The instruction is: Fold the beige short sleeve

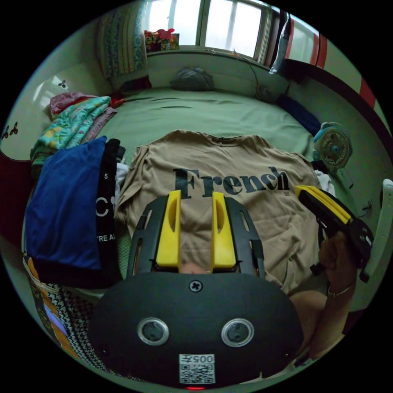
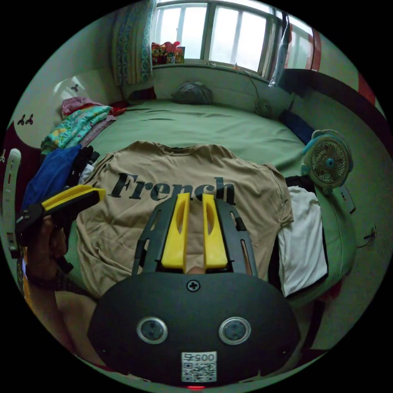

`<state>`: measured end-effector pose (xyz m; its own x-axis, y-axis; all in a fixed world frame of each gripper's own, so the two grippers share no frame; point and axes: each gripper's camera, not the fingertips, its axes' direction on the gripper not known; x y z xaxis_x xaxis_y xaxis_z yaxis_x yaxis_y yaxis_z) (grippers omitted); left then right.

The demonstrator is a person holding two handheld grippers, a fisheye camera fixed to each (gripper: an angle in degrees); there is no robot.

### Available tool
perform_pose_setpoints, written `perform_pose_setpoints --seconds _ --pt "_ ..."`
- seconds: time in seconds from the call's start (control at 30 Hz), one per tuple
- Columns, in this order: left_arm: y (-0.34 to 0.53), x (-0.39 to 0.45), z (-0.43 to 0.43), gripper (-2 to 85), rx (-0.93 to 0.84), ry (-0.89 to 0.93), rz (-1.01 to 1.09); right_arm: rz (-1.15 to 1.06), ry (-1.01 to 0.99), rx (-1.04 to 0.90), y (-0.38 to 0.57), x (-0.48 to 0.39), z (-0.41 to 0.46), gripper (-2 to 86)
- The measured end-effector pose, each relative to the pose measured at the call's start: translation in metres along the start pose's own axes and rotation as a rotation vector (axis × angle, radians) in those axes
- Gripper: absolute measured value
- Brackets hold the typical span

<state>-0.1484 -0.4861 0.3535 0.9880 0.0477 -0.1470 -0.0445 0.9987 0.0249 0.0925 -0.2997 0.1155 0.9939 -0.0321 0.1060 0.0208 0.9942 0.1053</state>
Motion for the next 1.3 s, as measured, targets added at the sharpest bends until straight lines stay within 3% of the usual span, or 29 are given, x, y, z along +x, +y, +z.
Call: perform_pose_setpoints --seconds 0.57,1.03,1.3 --pt "0.014 -0.095 0.025 12.6 -0.033 -0.061 -0.079 -0.081 -0.118 -0.024 -0.037 -0.058 0.007 8.5" --pt "0.032 -0.157 0.040 11.8 -0.042 -0.086 -0.100 -0.142 -0.053 -0.070 -0.073 -0.111 0.025 7.4" --pt "0.047 -0.197 0.029 11.2 0.051 -0.104 -0.161 -0.135 -0.063 -0.047 -0.096 -0.133 0.032 7.6"
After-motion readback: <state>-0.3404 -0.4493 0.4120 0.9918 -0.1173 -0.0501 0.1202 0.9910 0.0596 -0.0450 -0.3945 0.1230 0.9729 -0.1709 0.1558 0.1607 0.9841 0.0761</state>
